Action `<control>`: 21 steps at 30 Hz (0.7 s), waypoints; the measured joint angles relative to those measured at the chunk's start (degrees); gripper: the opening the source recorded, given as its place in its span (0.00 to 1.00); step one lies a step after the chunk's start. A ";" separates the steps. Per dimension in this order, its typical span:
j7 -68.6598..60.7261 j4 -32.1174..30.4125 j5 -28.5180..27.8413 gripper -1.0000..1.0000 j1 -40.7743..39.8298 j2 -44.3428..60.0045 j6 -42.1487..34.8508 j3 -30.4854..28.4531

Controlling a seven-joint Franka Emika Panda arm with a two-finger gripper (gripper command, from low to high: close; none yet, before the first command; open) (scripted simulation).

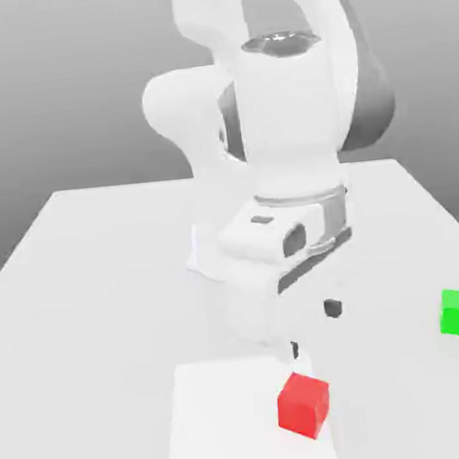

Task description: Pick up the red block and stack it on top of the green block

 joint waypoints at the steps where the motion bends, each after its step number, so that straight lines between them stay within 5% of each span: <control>1: -1.15 -0.47 -0.45 0.50 0.03 2.00 1.22 0.05; 6: -3.88 0.35 1.29 0.50 -1.48 12.27 9.42 2.06; 7: -4.24 0.58 1.77 0.00 -1.83 13.99 10.87 2.51; 14: -4.26 0.61 1.75 0.00 -1.98 14.23 10.98 2.66; 21: -2.38 -1.04 -1.51 0.00 0.69 2.92 1.33 2.87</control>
